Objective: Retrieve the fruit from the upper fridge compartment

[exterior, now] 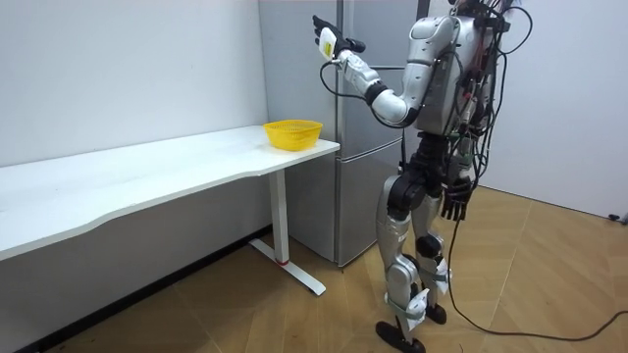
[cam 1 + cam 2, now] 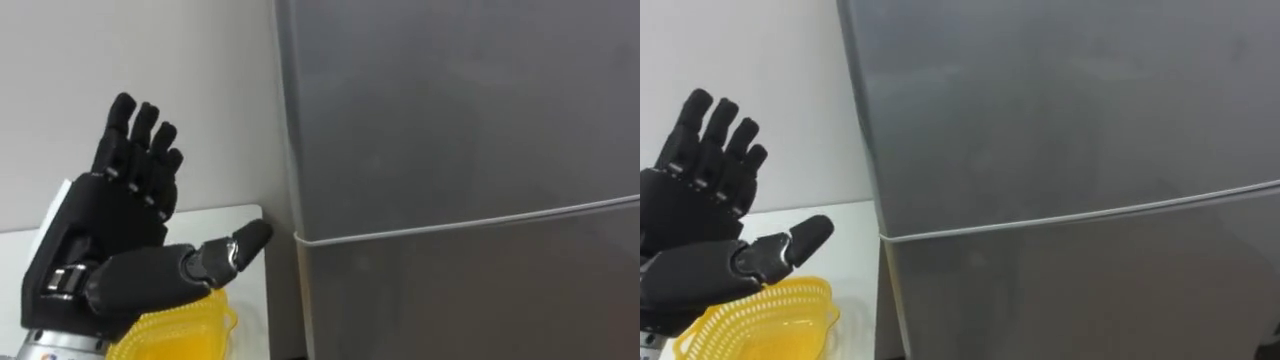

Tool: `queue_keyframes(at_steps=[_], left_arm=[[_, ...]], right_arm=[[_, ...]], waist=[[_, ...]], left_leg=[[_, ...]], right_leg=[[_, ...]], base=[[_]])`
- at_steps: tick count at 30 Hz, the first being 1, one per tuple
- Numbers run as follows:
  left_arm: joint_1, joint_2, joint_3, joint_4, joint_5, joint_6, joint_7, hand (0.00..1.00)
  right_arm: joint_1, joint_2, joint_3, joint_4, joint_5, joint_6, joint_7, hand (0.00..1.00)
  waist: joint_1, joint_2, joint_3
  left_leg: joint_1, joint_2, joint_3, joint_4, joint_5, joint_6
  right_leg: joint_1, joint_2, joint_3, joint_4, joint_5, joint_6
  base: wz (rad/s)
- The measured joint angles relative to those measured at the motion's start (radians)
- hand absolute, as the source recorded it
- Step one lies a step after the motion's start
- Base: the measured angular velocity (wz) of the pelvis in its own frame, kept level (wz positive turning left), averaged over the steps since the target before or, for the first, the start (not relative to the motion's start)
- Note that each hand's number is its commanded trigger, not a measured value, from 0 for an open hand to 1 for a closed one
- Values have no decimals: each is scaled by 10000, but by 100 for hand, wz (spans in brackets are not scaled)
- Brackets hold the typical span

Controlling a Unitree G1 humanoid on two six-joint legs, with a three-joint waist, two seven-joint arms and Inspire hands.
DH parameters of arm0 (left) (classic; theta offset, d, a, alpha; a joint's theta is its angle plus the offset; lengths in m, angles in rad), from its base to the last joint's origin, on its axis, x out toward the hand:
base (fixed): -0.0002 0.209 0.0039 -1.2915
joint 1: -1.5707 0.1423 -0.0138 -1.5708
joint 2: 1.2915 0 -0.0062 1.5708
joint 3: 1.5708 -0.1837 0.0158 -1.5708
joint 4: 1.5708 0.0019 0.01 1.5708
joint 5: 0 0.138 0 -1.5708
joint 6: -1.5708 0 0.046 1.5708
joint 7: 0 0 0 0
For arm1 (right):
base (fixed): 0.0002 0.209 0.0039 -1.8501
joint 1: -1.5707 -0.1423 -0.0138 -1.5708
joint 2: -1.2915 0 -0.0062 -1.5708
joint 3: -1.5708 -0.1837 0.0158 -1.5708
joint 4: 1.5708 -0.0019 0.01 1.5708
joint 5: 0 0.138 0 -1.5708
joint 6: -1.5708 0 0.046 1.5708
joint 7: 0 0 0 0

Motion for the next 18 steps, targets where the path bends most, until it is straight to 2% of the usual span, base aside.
queue_keyframes(at_steps=[2, 8, 15, 18], left_arm=[[-140, 215, 1, -41, -236, 0, -424, 0], [-141, 452, -2, -85, -604, 31, -1436, 0], [-141, 459, -97, -84, -944, 192, -2193, 0], [-141, 452, -525, -84, -949, 234, -2346, 0]], right_arm=[[-73, 0, 3, 3, -48, -37, 30, 0], [-102, 0, 6, 5, -2, -56, 10, 0], [-115, -1, 11, -7, 6, -47, -80, 0], [-129, -1, 38, -14, 4, -34, -99, 0]], waist=[[-1, 20, 14], [-5, 153, 106], [-77, 126, 123], [-89, 107, 124]], left_leg=[[7, -1, 0, -7, 0, 0], [-11, -4, 0, -20, 0, -1], [-11, -1, 20, -17, 0, -1], [-73, -7, 20, -14, -2, -3]], right_leg=[[23, -2, 14, -57, 0, 0], [122, -10, -1, -159, 5, 2], [119, -9, -25, -159, -7, -17], [39, -18, -69, -155, -12, -12]], base=[[0], [0], [0], [2]])
